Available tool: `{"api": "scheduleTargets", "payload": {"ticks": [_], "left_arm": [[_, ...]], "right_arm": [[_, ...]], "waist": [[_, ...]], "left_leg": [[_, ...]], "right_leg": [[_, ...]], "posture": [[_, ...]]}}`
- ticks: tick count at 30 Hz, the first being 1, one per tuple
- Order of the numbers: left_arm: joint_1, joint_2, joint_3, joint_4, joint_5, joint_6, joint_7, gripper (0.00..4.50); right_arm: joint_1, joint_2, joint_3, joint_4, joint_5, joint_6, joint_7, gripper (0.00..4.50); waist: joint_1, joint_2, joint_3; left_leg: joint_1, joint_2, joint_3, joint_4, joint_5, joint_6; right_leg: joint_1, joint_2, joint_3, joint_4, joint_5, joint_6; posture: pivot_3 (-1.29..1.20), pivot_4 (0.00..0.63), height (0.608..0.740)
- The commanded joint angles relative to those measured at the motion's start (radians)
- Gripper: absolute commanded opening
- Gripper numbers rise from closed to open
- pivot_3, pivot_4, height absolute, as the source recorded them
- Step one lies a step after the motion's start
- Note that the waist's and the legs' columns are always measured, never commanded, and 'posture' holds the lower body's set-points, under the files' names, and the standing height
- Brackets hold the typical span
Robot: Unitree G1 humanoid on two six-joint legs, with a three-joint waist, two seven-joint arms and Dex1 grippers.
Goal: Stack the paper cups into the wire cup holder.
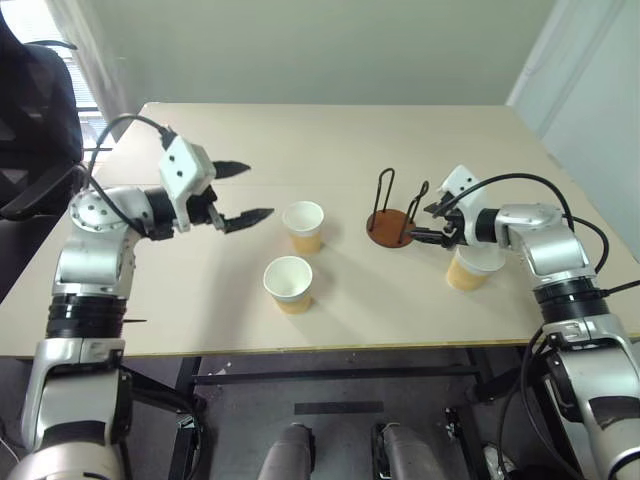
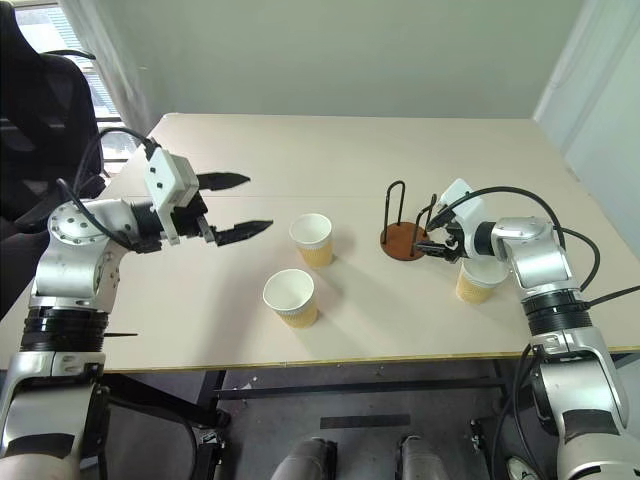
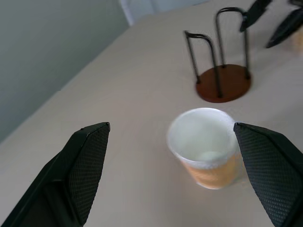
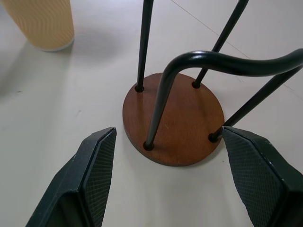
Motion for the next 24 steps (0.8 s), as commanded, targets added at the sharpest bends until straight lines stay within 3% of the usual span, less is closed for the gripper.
{"api": "scheduleTargets", "payload": {"ticks": [1,14,24], "left_arm": [[-0.009,0.035,0.007,-0.056,-0.055,0.05,-0.085,4.5],[-0.036,0.043,-0.022,-0.036,-0.034,0.069,-0.141,4.5],[-0.033,0.045,-0.019,-0.036,-0.035,0.077,-0.14,4.5]], "right_arm": [[-0.041,0.007,-0.007,-0.006,-0.005,-0.013,-0.018,3.56],[-0.035,0.041,-0.027,-0.025,0.005,0.049,-0.073,3.56],[-0.118,0.096,-0.074,0.015,0.045,0.153,-0.14,3.56]], "waist": [[0.0,0.0,0.0],[0.0,0.0,0.0],[0.0,0.0,0.0]], "left_leg": [[0.0,0.0,0.0,0.0,0.0,0.0],[0.0,0.0,0.0,0.0,0.0,0.0],[0.0,0.0,0.0,0.0,0.0,0.0]], "right_leg": [[0.0,0.0,0.0,0.0,0.0,0.0],[0.0,0.0,0.0,0.0,0.0,0.0],[0.0,0.0,0.0,0.0,0.0,0.0]], "posture": [[0.0,0.15,0.74],[0.0,0.15,0.74],[0.0,0.15,0.74]]}}
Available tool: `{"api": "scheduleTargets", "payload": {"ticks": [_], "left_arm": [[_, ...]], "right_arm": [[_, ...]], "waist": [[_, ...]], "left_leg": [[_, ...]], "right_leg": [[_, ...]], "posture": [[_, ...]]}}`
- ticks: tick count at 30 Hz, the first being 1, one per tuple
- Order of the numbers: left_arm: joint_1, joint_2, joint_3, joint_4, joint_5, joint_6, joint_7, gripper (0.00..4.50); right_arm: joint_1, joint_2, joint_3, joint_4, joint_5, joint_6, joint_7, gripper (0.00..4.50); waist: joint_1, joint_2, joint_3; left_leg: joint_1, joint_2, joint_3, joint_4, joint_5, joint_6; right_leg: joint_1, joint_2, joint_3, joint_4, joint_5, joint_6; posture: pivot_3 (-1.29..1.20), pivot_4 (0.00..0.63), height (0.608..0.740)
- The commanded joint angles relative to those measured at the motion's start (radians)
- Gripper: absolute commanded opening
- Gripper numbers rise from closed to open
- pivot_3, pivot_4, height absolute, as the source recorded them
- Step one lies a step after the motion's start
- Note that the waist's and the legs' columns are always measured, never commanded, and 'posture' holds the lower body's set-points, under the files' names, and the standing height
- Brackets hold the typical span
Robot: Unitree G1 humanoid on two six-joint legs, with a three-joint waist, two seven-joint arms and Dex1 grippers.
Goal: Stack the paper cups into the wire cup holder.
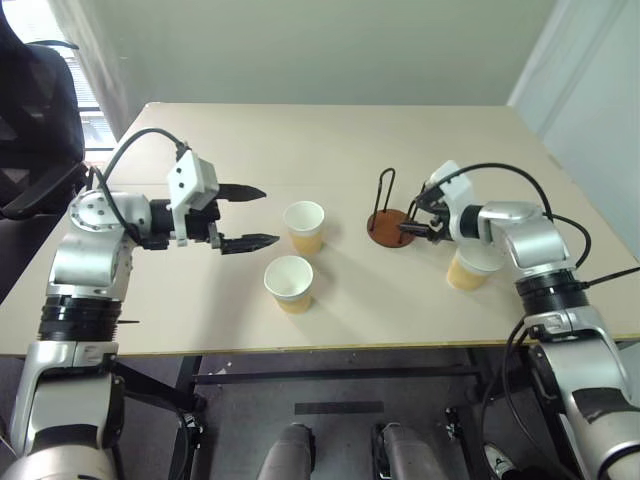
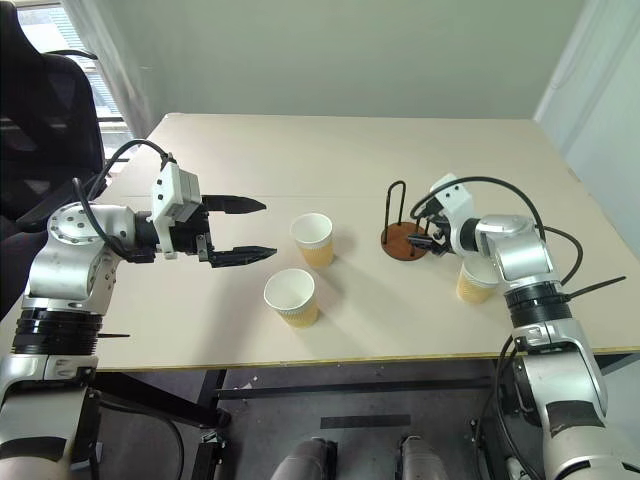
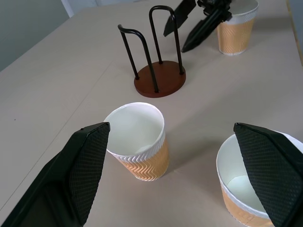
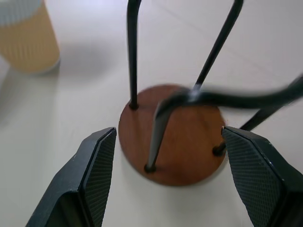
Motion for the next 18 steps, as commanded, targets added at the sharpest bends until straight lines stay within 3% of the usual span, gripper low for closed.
{"api": "scheduleTargets", "payload": {"ticks": [1,5,8,16,18], "left_arm": [[-0.023,0.008,0.014,-0.015,-0.002,-0.002,0.005,4.5],[-0.023,0.008,0.015,-0.012,0.001,-0.006,0.007,4.5],[-0.025,0.009,0.017,-0.008,0.003,-0.006,0.011,4.5],[-0.031,0.014,0.021,0.002,0.01,-0.009,0.008,4.5],[-0.036,0.016,0.018,0.007,0.013,-0.008,0.004,4.5]], "right_arm": [[-0.051,0.011,-0.046,-0.005,0.026,0.028,-0.033,3.56],[-0.061,0.014,-0.042,0.01,0.02,0.031,-0.047,3.56],[-0.056,0.009,-0.037,0.016,0.016,0.031,-0.049,3.01],[-0.039,0.014,-0.026,0.009,0.017,0.031,-0.044,0.03],[-0.038,0.013,-0.012,0.017,0.021,0.019,-0.013,0.03]], "waist": [[0.0,0.0,0.0],[0.002,0.0,0.0],[0.001,0.0,0.0],[0.001,0.0,0.0],[0.001,0.0,0.0]], "left_leg": [[0.0,0.0,0.0,0.0,0.0,0.0],[0.0,0.0,0.0,0.0,0.0,0.0],[-0.001,0.0,0.0,0.0,0.0,0.0],[-0.001,0.0,0.0,0.0,0.0,0.0],[-0.001,0.0,0.0,0.0,0.0,0.0]], "right_leg": [[0.0,0.0,0.0,0.0,0.0,0.0],[0.0,0.0,0.0,-0.001,0.0,0.0],[-0.001,0.0,0.0,-0.001,0.0,0.0],[-0.001,0.0,0.0,0.0,0.0,0.0],[-0.001,0.0,0.0,0.0,0.0,0.0]], "posture": [[0.0,0.15,0.74],[0.0,0.15,0.74],[0.0,0.15,0.74],[0.0,0.15,0.74],[0.0,0.15,0.74]]}}
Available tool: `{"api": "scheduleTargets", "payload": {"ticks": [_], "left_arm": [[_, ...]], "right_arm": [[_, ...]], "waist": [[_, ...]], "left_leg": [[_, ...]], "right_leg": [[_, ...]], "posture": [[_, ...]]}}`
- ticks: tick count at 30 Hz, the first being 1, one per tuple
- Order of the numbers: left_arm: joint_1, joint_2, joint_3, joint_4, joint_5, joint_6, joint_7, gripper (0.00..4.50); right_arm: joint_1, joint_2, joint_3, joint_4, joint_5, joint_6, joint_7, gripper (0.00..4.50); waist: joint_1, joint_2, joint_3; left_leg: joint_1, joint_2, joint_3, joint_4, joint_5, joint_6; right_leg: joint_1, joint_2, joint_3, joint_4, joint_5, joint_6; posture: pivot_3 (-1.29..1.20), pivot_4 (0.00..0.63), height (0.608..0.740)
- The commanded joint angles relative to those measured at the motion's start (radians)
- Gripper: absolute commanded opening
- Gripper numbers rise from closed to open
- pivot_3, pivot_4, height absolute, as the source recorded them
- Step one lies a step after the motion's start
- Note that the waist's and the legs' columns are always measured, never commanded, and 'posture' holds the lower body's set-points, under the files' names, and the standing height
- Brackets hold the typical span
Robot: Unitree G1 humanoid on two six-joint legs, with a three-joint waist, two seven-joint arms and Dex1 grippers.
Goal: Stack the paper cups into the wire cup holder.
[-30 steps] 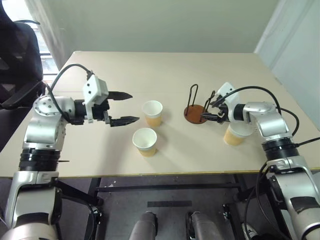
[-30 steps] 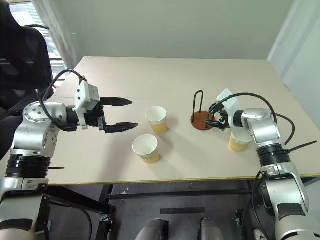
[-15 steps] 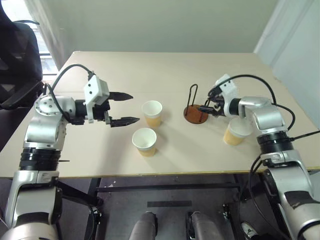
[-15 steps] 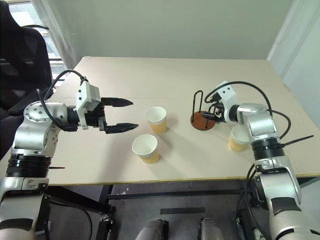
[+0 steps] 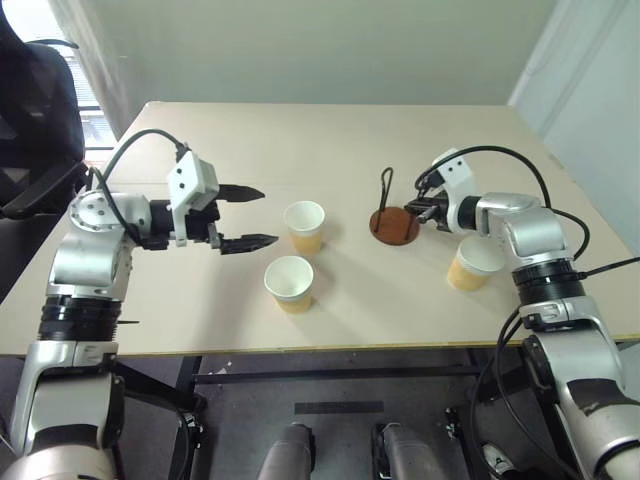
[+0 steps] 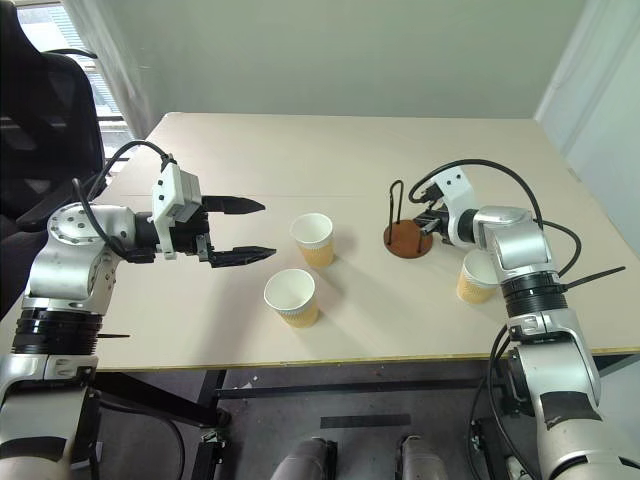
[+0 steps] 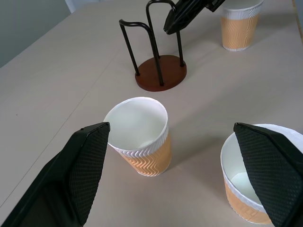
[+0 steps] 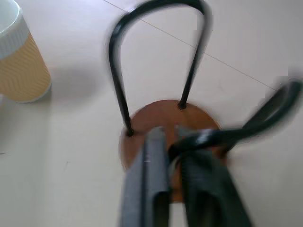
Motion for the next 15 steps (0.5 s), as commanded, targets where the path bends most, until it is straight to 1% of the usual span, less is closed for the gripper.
{"api": "scheduleTargets", "payload": {"ticks": [1,6,15], "left_arm": [[-0.037,0.015,0.014,0.0,0.001,-0.009,-0.002,4.5],[-0.058,0.014,0.004,0.019,0.009,-0.013,-0.017,4.5],[-0.068,0.014,-0.001,0.032,0.015,-0.018,-0.031,4.5]], "right_arm": [[-0.007,-0.007,0.013,-0.014,0.013,-0.025,0.055,0.03],[-0.025,-0.012,0.02,-0.026,0.038,-0.03,0.147,0.03],[-0.02,-0.035,0.082,-0.152,0.074,-0.007,0.327,0.03]], "waist": [[0.0,0.0,0.0],[-0.001,0.0,0.0],[-0.002,0.0,0.0]], "left_leg": [[0.0,0.0,0.0,0.0,0.0,0.0],[0.0,0.0,0.0,0.0,0.0,0.0],[-0.002,0.0,0.0,0.0,0.0,0.0]], "right_leg": [[0.0,0.0,0.0,0.0,0.0,0.0],[0.0,0.0,0.0,0.0,0.0,0.0],[-0.002,0.0,0.0,-0.001,0.0,0.0]], "posture": [[0.0,0.15,0.74],[0.0,0.15,0.74],[0.0,0.15,0.74]]}}
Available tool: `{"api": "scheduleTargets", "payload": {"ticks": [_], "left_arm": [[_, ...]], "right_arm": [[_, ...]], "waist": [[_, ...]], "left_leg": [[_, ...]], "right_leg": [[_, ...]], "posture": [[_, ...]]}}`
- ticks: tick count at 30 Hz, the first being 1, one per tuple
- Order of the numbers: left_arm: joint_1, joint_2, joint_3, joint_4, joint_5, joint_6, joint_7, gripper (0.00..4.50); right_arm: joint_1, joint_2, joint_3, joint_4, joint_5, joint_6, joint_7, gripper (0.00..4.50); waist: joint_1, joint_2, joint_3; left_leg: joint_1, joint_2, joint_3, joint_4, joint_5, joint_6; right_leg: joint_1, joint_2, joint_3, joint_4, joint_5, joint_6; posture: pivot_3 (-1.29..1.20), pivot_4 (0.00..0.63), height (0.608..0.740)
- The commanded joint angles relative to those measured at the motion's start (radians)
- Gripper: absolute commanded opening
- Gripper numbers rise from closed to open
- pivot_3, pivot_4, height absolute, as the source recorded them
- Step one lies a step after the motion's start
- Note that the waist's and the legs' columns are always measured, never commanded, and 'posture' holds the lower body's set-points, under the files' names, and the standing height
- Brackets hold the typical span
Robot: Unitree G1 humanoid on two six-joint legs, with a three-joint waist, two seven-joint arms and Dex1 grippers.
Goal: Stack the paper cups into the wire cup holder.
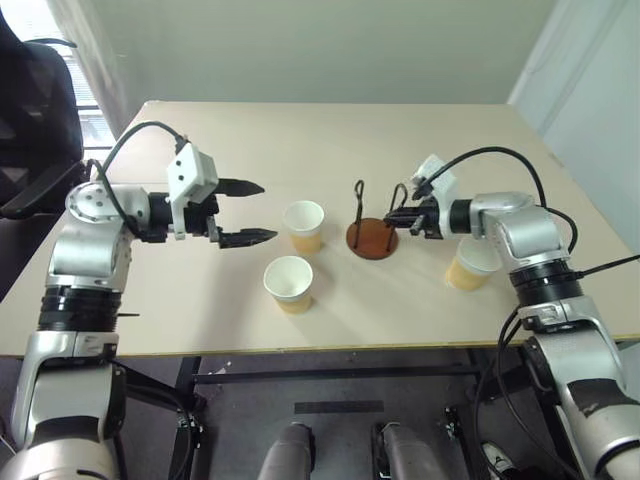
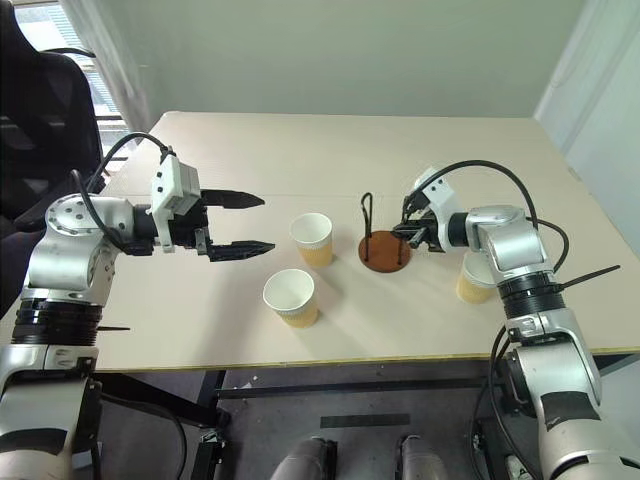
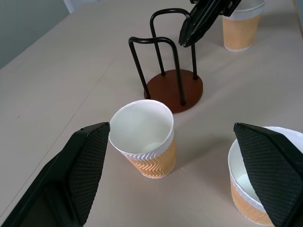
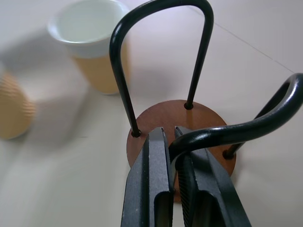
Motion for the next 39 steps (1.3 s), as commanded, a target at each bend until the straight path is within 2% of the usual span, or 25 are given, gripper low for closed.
{"api": "scheduleTargets", "payload": {"ticks": [1,7,24,32,39], "left_arm": [[-0.019,0.015,0.011,-0.012,0.001,-0.01,-0.006,4.5],[-0.013,0.022,0.016,-0.021,0.001,-0.004,-0.005,4.5],[0.012,0.044,0.024,-0.046,-0.002,0.0,0.006,4.5],[0.0,0.04,0.018,-0.027,0.004,-0.011,0.003,4.5],[-0.022,0.03,0.011,0.001,0.013,-0.028,-0.002,4.5]], "right_arm": [[-0.018,-0.023,0.013,-0.072,0.026,-0.003,0.06,0.03],[-0.03,-0.025,0.061,-0.054,0.0,-0.051,0.105,0.03],[-0.026,-0.048,0.054,0.015,-0.032,-0.074,0.061,0.03],[0.0,-0.105,0.044,-0.057,-0.009,-0.02,0.067,0.03],[0.067,-0.131,0.048,-0.216,0.033,0.081,0.076,0.03]], "waist": [[0.0,0.0,0.0],[0.0,0.0,0.0],[0.0,0.0,0.0],[0.0,0.0,0.0],[0.0,0.0,0.0]], "left_leg": [[0.0,0.0,0.0,0.0,0.0,0.0],[0.0,0.0,0.0,0.001,0.0,0.0],[0.0,0.0,0.0,0.001,0.001,0.0],[0.0,0.0,0.0,0.001,0.001,0.0],[0.0,0.0,0.0,0.001,0.001,0.0]], "right_leg": [[0.0,0.0,0.0,0.0,0.0,0.0],[0.0,0.0,0.0,0.0,0.0,0.0],[0.0,0.0,0.0,0.001,0.0,0.0],[0.0,0.0,0.0,0.001,0.0,0.0],[0.0,0.0,0.0,0.001,0.0,0.0]], "posture": [[0.0,0.15,0.74],[0.0,0.15,0.74],[0.0,0.15,0.74],[0.0,0.15,0.74],[0.0,0.15,0.74]]}}
